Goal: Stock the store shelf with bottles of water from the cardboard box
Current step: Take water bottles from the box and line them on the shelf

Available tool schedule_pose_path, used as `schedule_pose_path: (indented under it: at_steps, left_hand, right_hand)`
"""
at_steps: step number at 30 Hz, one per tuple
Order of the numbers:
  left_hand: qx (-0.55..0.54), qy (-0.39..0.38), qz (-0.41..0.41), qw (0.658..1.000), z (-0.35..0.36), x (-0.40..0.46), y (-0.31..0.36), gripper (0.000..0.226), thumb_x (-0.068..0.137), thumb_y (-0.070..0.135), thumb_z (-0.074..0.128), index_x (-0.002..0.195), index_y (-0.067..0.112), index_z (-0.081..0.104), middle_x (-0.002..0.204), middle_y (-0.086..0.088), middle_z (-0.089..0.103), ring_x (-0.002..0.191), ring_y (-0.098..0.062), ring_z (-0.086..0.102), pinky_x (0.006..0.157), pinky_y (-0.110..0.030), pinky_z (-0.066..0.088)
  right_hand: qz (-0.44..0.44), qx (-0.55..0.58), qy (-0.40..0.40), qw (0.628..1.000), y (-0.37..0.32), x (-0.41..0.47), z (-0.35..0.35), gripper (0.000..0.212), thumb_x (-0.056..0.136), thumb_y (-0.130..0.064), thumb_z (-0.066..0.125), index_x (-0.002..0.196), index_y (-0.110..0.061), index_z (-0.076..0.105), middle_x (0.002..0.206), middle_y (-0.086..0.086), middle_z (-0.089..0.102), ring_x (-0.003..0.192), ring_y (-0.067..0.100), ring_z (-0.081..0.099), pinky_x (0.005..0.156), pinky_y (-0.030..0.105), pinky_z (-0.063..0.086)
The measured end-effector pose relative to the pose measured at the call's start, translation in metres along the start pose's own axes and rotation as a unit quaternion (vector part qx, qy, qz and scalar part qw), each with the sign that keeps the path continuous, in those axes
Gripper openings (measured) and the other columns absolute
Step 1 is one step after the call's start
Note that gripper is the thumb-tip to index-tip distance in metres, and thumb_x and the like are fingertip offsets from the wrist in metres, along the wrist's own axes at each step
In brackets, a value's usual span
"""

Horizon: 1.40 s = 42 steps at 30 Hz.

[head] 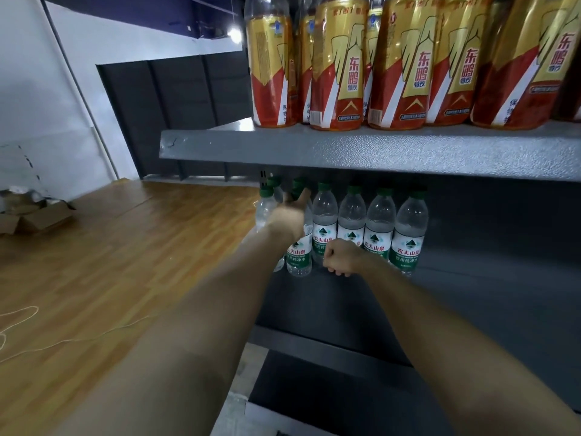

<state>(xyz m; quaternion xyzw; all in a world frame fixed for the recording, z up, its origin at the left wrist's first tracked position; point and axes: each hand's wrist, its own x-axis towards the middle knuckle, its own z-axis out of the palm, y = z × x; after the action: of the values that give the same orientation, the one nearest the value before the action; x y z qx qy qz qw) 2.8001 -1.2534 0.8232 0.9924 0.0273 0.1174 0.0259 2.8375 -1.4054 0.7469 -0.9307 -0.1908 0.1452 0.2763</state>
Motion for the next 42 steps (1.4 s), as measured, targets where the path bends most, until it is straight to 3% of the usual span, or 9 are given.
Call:
schedule_pose_path:
  at_steps: [1,4,8,11,13,16,21,25,42]
  left_hand:
    - [0.022,0.002,0.007,1.0,0.002,-0.003,0.001,0.086,0.086,0.004,0.067,0.153,0.023,0.017,0.157,-0.025,0.016,0.133,-0.035,0.043,0.09,-0.034,0.053]
    - [-0.017,0.0,0.004,1.0,0.012,-0.017,-0.004,0.06,0.088,0.003,0.061,0.143,0.012,0.04,0.132,-0.017,0.049,0.118,-0.029,0.053,0.09,-0.032,0.048]
    - [-0.115,-0.022,-0.001,0.993,0.017,-0.04,-0.018,0.088,0.082,-0.009,0.054,0.154,0.028,0.02,0.151,-0.018,0.023,0.131,-0.035,0.043,0.097,-0.037,0.046]
    - [-0.138,-0.035,0.036,0.989,0.013,-0.059,-0.024,0.089,0.084,-0.006,0.053,0.154,0.035,0.016,0.153,-0.018,0.023,0.118,-0.031,0.055,0.089,-0.037,0.052]
    - [-0.129,-0.039,0.046,0.99,0.011,-0.069,-0.027,0.083,0.086,0.001,0.053,0.154,0.034,0.017,0.153,-0.017,0.029,0.113,-0.03,0.057,0.085,-0.035,0.051]
    - [-0.101,-0.057,0.047,0.992,0.012,-0.085,-0.029,0.075,0.086,0.011,0.057,0.153,0.026,0.026,0.148,-0.011,0.04,0.124,-0.03,0.051,0.096,-0.035,0.044]
    - [-0.122,-0.098,0.055,0.986,0.014,-0.1,-0.043,0.054,0.081,0.022,0.063,0.133,0.016,0.05,0.127,-0.012,0.059,0.111,-0.031,0.059,0.096,-0.041,0.049]
    - [-0.101,-0.094,0.069,0.988,0.013,-0.116,-0.06,0.048,0.086,0.022,0.058,0.133,0.014,0.051,0.128,-0.012,0.061,0.113,-0.033,0.058,0.096,-0.039,0.048]
    - [-0.112,-0.092,0.082,0.986,0.032,-0.159,-0.083,0.018,0.086,0.016,0.056,0.103,0.01,0.056,0.109,-0.012,0.062,0.102,-0.033,0.059,0.084,-0.038,0.05]
  right_hand:
    - [0.001,-0.004,-0.003,1.0,-0.002,-0.002,0.002,0.015,0.091,-0.016,0.056,0.095,-0.004,0.065,0.093,0.016,0.072,0.07,0.021,0.061,0.059,0.03,0.051]
    - [-0.001,-0.01,-0.014,1.0,-0.008,-0.01,0.008,0.017,0.092,-0.016,0.057,0.095,-0.002,0.067,0.093,0.016,0.072,0.069,0.02,0.061,0.059,0.029,0.051]
    - [0.016,-0.016,-0.002,1.0,-0.021,-0.024,0.012,0.016,0.093,-0.013,0.054,0.1,-0.004,0.065,0.097,0.013,0.072,0.072,0.02,0.061,0.06,0.029,0.049]
    - [0.023,-0.019,0.006,1.0,-0.032,-0.036,0.021,0.008,0.092,-0.013,0.054,0.091,-0.01,0.061,0.095,0.013,0.072,0.07,0.021,0.06,0.06,0.03,0.048]
    - [0.023,-0.023,0.012,0.999,-0.04,-0.046,0.028,0.006,0.09,-0.013,0.055,0.087,-0.013,0.059,0.091,0.008,0.07,0.074,0.022,0.062,0.064,0.031,0.049]
    - [0.024,-0.046,0.044,0.998,-0.049,-0.059,0.034,0.003,0.088,-0.018,0.057,0.086,-0.02,0.059,0.093,0.002,0.065,0.089,0.023,0.063,0.078,0.032,0.05]
    - [0.054,-0.011,0.11,0.992,-0.052,-0.078,0.025,0.006,0.091,-0.022,0.061,0.087,-0.018,0.059,0.099,0.004,0.065,0.097,0.023,0.061,0.09,0.036,0.05]
    - [0.071,-0.003,0.086,0.994,-0.048,-0.089,0.031,0.009,0.084,-0.014,0.065,0.081,-0.022,0.064,0.102,0.0,0.066,0.102,0.023,0.061,0.097,0.041,0.05]
    - [0.07,-0.022,0.092,0.993,-0.056,-0.126,0.086,0.01,0.088,-0.014,0.064,0.082,-0.021,0.06,0.097,0.002,0.065,0.093,0.022,0.061,0.084,0.033,0.049]
